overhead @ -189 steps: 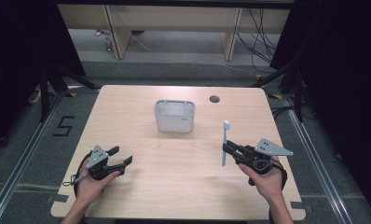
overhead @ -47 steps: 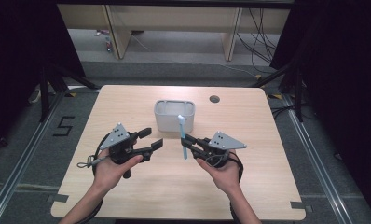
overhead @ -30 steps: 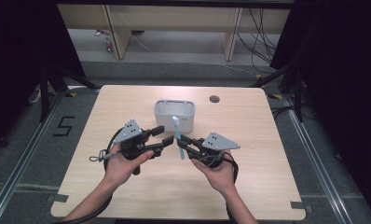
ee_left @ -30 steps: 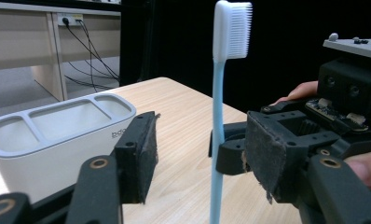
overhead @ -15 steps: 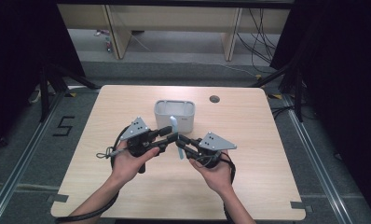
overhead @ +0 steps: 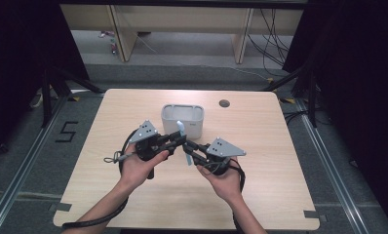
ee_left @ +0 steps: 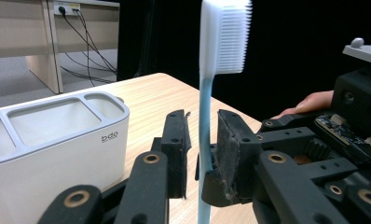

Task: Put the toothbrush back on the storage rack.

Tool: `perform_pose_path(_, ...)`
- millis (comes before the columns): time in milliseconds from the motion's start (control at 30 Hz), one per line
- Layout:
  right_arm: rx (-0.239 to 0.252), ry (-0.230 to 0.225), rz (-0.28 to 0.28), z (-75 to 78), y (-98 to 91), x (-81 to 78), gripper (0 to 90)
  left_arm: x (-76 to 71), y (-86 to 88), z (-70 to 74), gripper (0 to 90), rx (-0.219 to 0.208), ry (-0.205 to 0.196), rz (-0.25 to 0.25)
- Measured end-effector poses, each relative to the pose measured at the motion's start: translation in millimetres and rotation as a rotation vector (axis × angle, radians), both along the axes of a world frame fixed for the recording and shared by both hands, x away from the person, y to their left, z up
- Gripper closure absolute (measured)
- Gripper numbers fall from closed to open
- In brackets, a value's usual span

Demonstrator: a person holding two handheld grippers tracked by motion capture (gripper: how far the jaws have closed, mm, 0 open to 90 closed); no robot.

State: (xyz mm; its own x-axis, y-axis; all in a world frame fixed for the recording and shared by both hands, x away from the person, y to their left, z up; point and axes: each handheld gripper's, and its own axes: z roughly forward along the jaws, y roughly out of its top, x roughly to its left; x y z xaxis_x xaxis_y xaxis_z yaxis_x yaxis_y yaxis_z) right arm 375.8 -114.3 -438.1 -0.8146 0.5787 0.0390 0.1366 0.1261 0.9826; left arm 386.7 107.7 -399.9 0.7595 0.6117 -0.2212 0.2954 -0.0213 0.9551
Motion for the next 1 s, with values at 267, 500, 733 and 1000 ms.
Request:
perform_pose_path(267, -0.003, -0.021, -0.01, -0.1, 3.4, 0.9, 78.9, 2.5, -1.9, 0.0, 77.3, -0.002, -0.013, -0.002)
perform_pose_path(500, 0.005, -0.022, -0.018, 0.9, 5.1, 1.2, 78.9, 2.4, -2.9, 0.7, 80.8, -0.002, -0.024, 0.002)
perform_pose_path(733, 0.015, -0.032, -0.031, 2.1, 6.2, 1.7, 78.8, 2.7, -3.5, 0.3, 80.7, 0.001, -0.028, 0.007)
perform_pose_path(1000, 0.019, -0.041, -0.054, 2.1, 10.5, 3.2, 78.8, 3.2, -1.5, 1.1, 85.0, 0.01, -0.038, 0.017)
